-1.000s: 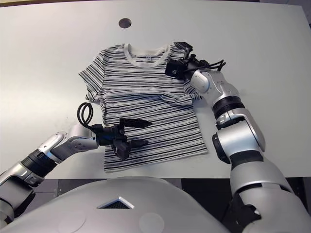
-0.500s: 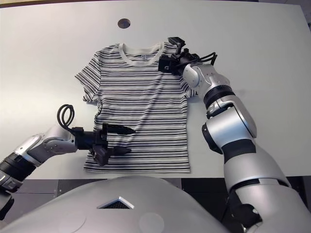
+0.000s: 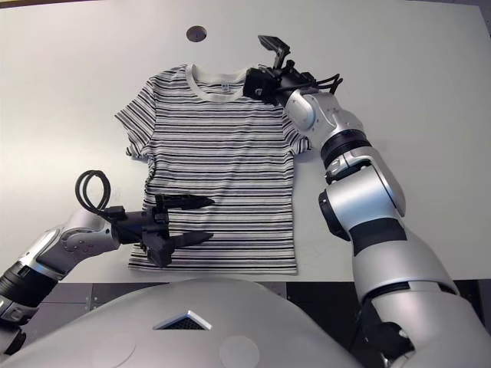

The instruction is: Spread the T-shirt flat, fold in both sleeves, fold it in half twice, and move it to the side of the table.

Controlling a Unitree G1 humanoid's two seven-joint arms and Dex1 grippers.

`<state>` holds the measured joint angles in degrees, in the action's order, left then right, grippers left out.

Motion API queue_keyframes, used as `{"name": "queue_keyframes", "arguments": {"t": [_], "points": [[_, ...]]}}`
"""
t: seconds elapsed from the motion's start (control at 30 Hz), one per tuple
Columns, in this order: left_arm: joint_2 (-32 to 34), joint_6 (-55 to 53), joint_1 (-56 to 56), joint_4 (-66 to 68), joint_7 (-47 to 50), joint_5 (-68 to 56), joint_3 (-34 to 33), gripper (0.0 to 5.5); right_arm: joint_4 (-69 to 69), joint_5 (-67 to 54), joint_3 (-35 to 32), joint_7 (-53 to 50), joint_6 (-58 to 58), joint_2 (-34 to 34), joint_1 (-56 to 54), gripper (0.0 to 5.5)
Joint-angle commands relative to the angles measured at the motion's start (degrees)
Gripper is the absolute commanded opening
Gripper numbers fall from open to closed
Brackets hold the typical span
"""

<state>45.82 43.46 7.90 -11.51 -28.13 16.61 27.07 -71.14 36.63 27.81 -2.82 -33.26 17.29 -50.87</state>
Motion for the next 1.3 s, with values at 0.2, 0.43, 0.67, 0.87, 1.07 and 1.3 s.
{"name": "queue_keyframes", "arguments": {"t": [0.2, 0.43, 0.67, 0.87, 1.07, 1.3], "points": [[-0.6, -15.9, 2.9, 5.2, 20.9, 11.5, -33.3, 4.32, 42.9, -12.0, -9.4, 7.5, -3.1, 10.7, 22.4, 4.02], [5.5, -14.0, -8.6, 32.4, 29.8, 26.6, -26.8, 4.32, 68.5, -11.9, -19.2, 8.1, 6.6, 13.4, 34.4, 4.02], [3.6, -7.0, -26.9, 54.1, 29.0, 35.8, -10.5, 4.32, 79.5, -15.5, -22.2, 13.5, 11.5, 14.2, 38.0, 4.02], [0.4, -7.1, -40.4, 67.6, 33.5, 44.5, 1.3, 4.32, 82.0, -14.9, -22.3, 15.5, 12.9, 13.7, 40.1, 4.02], [-4.3, -6.3, -46.5, 74.1, 38.9, 48.6, 10.3, 4.32, 83.0, -14.7, -21.5, 16.5, 13.4, 12.8, 41.7, 4.02], [-4.7, -2.7, -45.8, 74.8, 40.2, 47.2, 14.9, 4.32, 82.7, -14.8, -21.6, 17.0, 13.8, 12.1, 41.9, 4.02]]}}
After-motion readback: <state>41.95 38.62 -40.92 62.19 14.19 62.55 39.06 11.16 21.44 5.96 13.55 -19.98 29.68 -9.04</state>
